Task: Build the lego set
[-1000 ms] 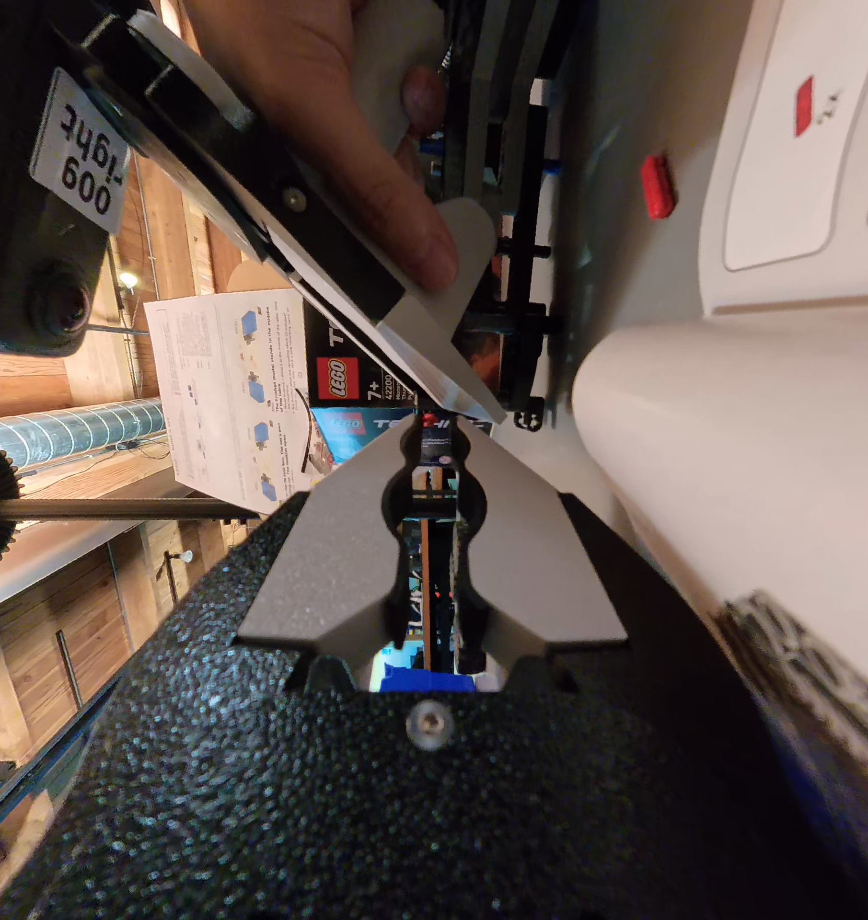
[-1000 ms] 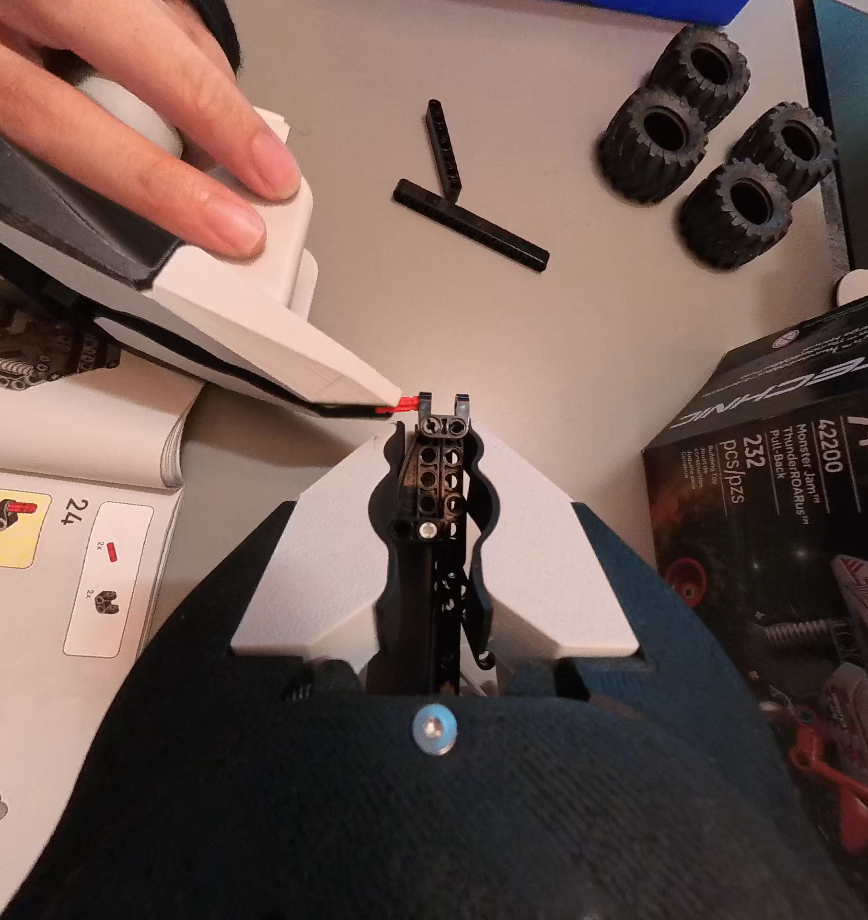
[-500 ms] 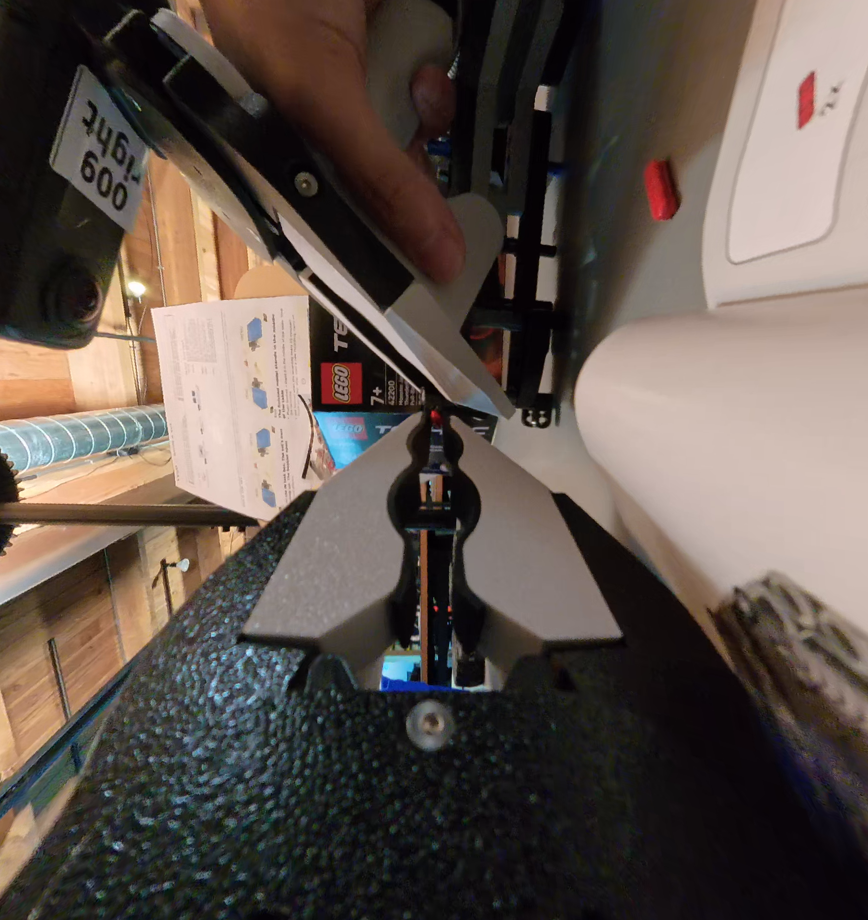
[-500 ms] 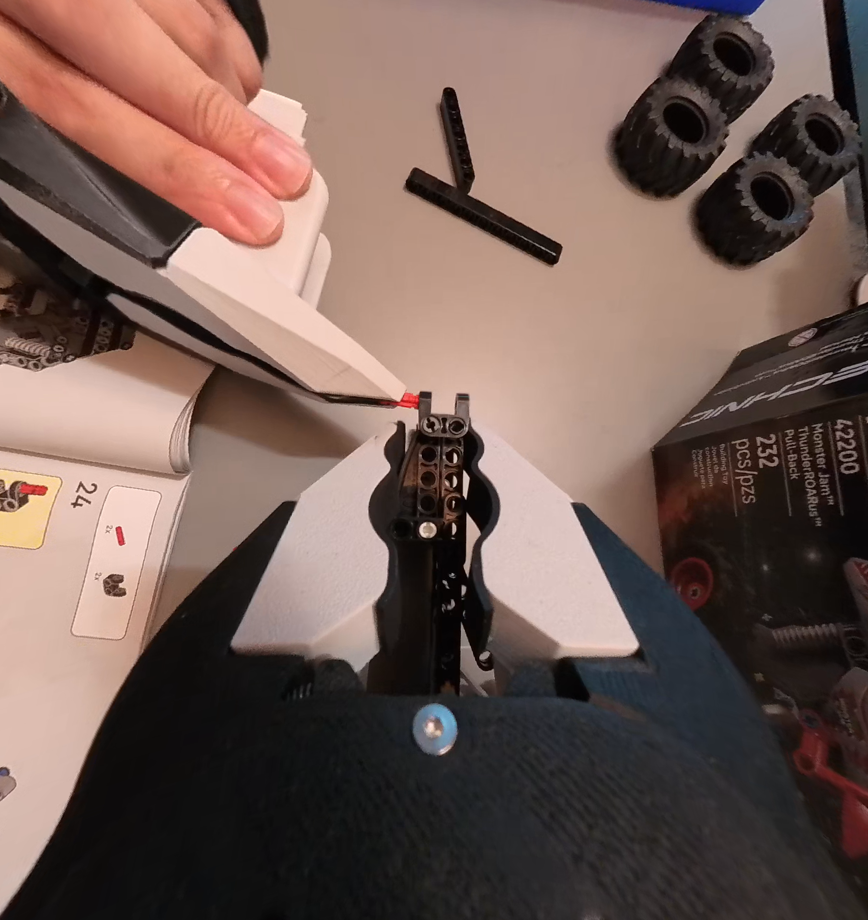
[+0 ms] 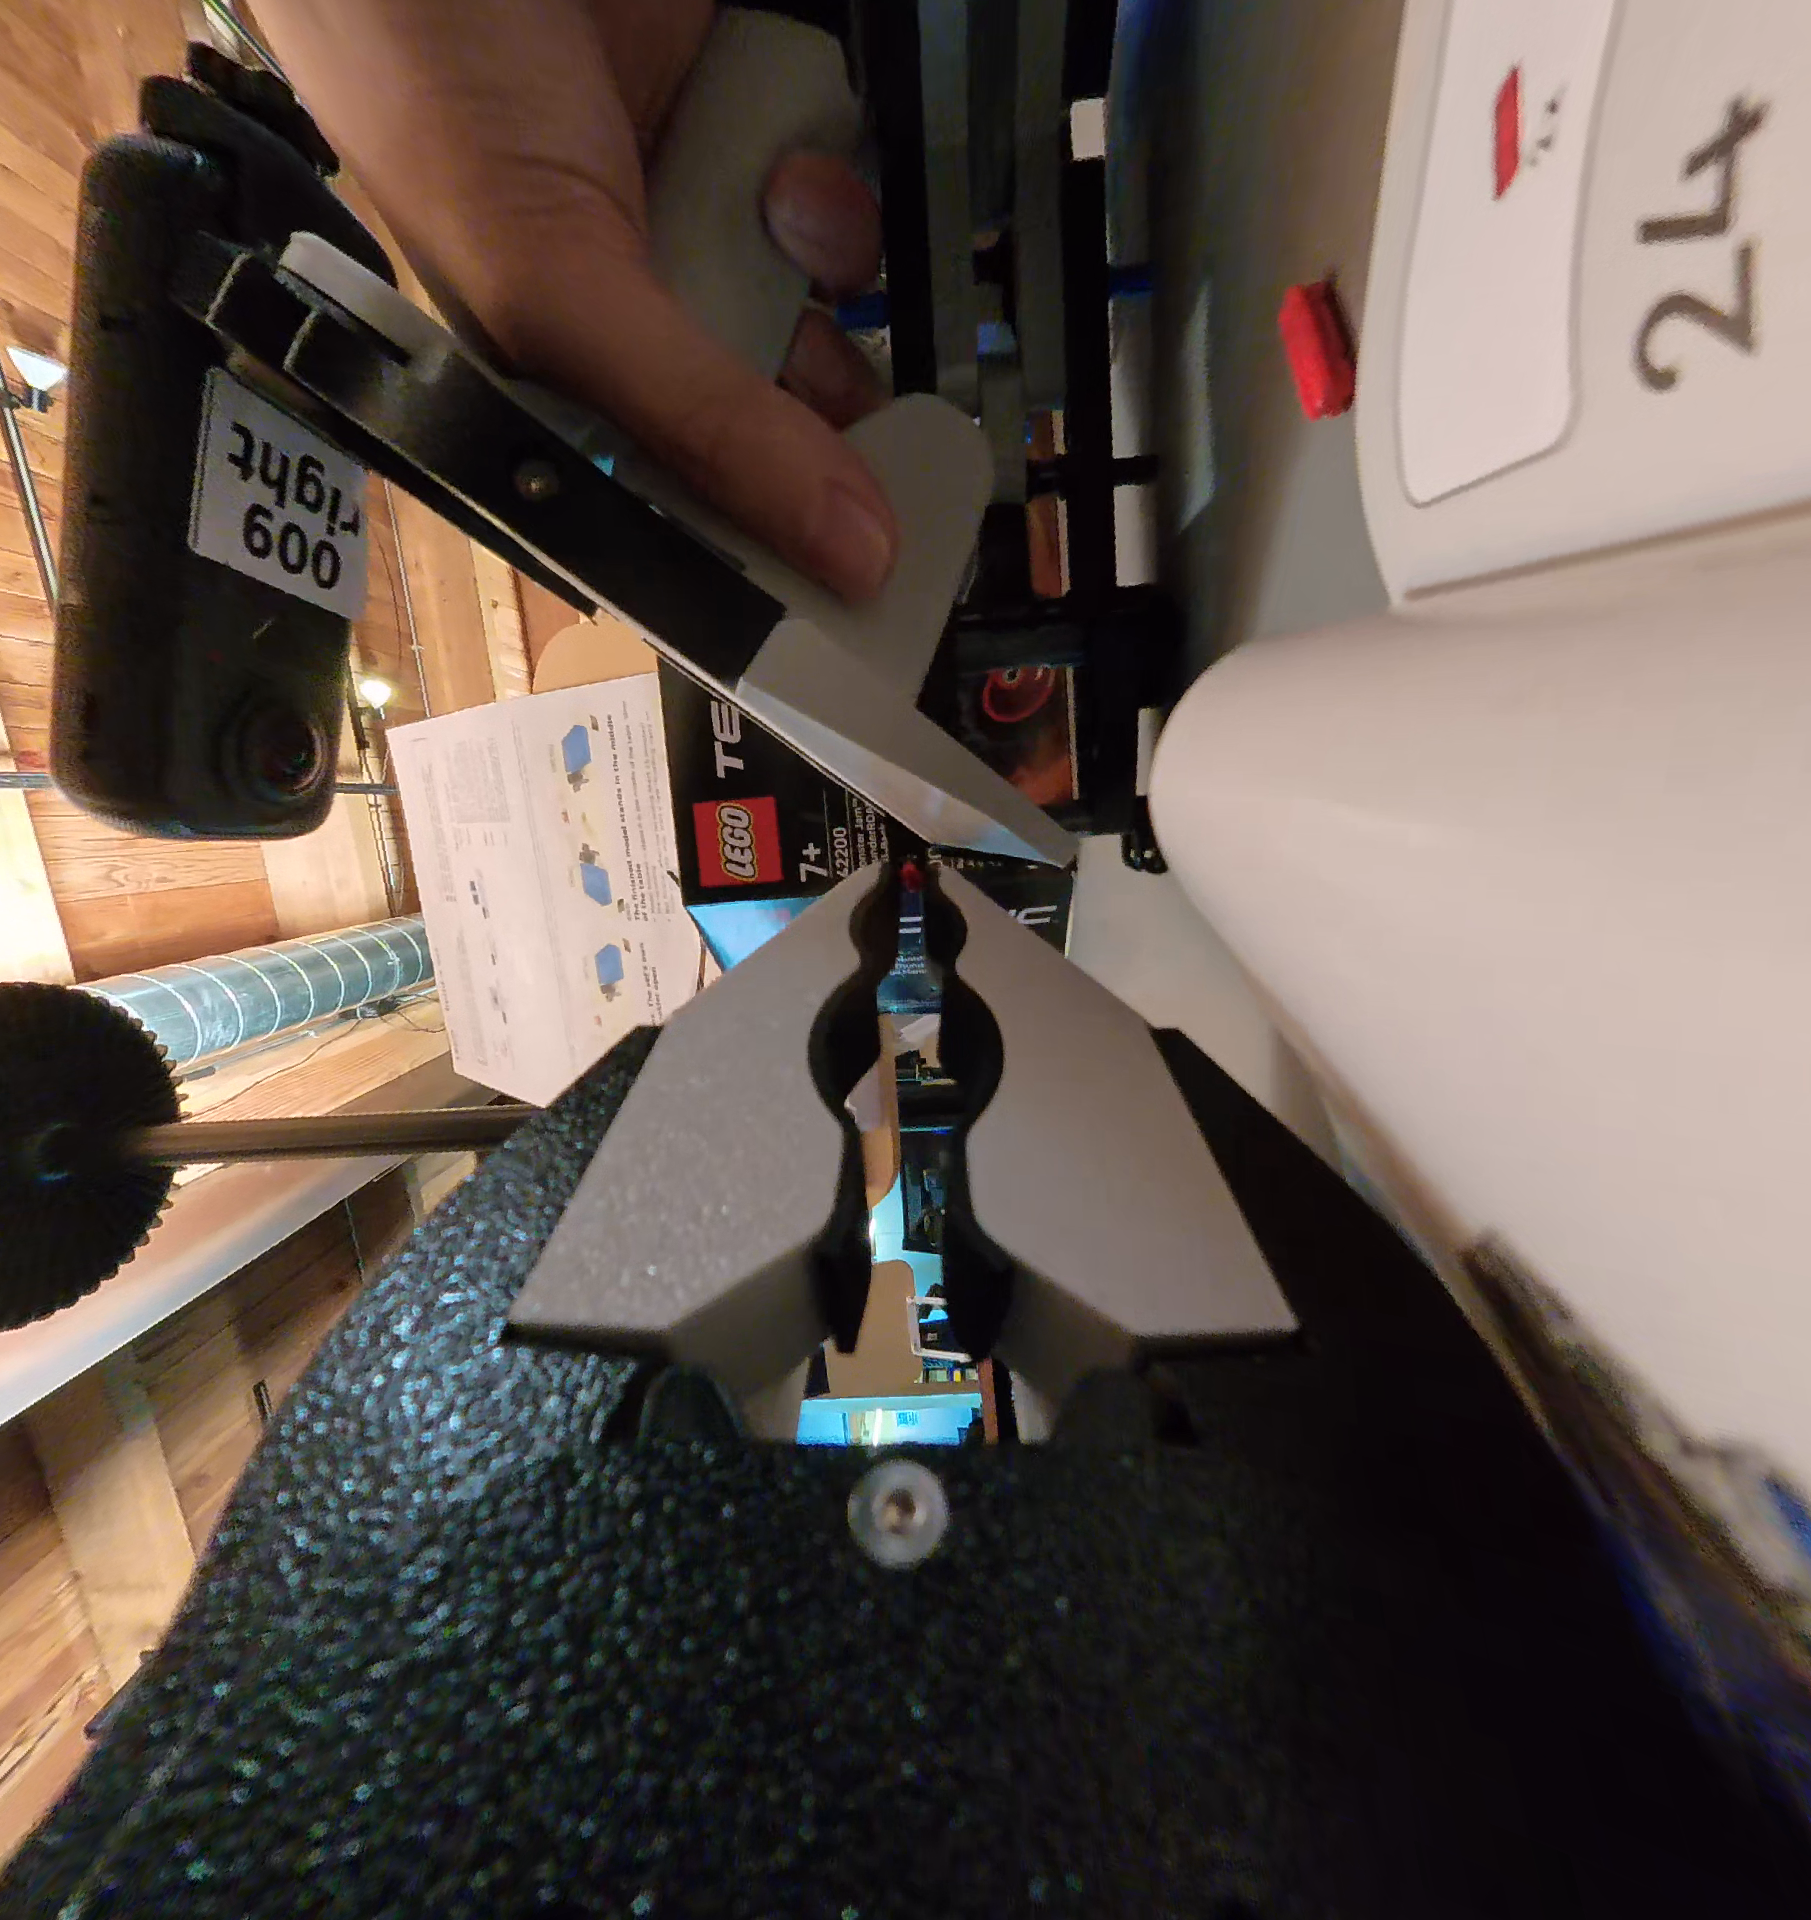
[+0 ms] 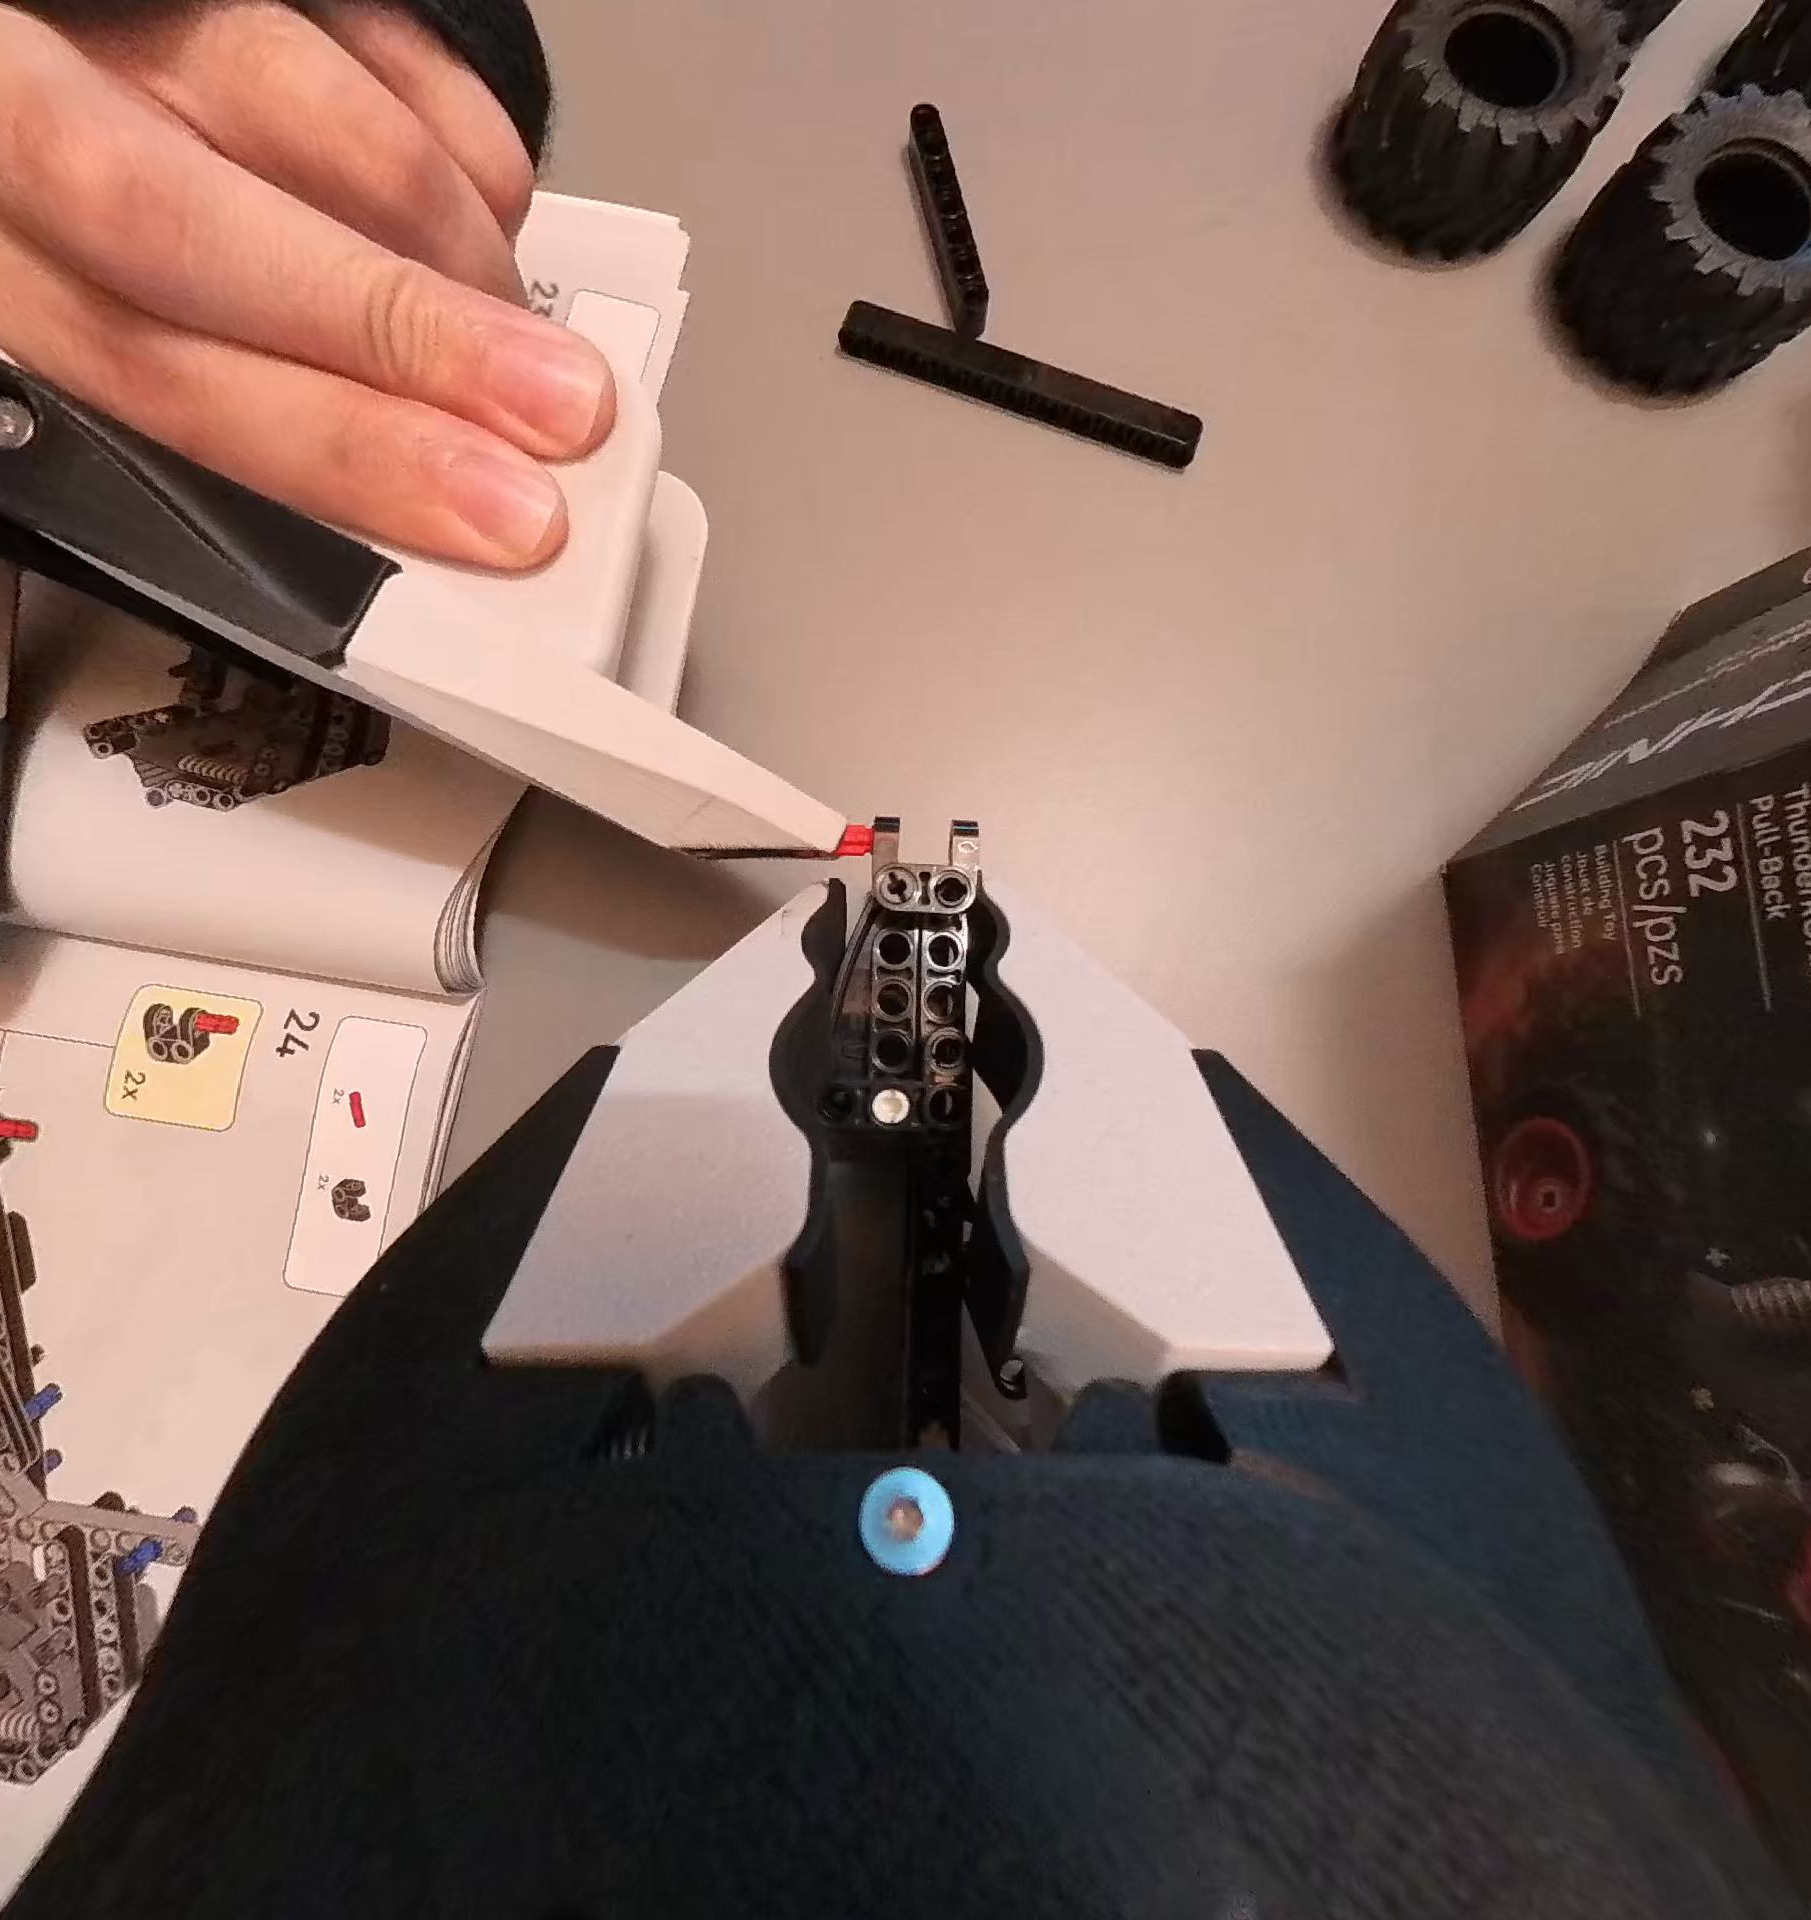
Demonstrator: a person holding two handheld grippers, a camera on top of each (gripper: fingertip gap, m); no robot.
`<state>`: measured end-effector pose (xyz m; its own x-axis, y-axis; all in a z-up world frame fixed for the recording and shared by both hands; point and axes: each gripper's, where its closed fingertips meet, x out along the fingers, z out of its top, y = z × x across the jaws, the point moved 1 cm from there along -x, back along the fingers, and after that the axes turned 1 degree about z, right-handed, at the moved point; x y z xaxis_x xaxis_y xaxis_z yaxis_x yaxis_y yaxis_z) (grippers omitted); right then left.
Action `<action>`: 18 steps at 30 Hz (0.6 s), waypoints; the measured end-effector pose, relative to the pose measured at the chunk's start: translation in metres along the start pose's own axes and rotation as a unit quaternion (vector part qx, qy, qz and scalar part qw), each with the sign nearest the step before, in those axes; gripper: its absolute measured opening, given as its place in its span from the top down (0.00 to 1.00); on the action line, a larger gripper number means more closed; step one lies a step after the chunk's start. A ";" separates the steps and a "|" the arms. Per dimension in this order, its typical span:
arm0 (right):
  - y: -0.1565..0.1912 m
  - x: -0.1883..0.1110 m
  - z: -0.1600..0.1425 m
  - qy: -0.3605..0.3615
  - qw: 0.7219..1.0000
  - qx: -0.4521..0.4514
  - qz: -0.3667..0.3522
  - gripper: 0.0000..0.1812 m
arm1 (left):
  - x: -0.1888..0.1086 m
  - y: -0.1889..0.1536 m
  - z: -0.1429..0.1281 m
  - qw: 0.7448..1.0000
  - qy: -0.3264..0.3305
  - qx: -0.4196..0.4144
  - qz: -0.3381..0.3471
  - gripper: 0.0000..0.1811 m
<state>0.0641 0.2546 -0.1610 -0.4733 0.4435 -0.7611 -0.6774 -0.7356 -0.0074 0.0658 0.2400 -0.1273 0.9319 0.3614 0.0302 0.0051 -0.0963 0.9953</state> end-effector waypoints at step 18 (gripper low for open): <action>-0.001 0.000 0.000 0.001 1.000 0.000 -0.011 0.89 | 0.002 0.002 0.001 1.000 -0.002 -0.016 -0.005 0.99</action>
<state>0.0652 0.2556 -0.1613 -0.4574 0.4582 -0.7621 -0.6870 -0.7262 -0.0243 0.0683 0.2402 -0.1256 0.9331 0.3590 0.0208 0.0022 -0.0635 0.9980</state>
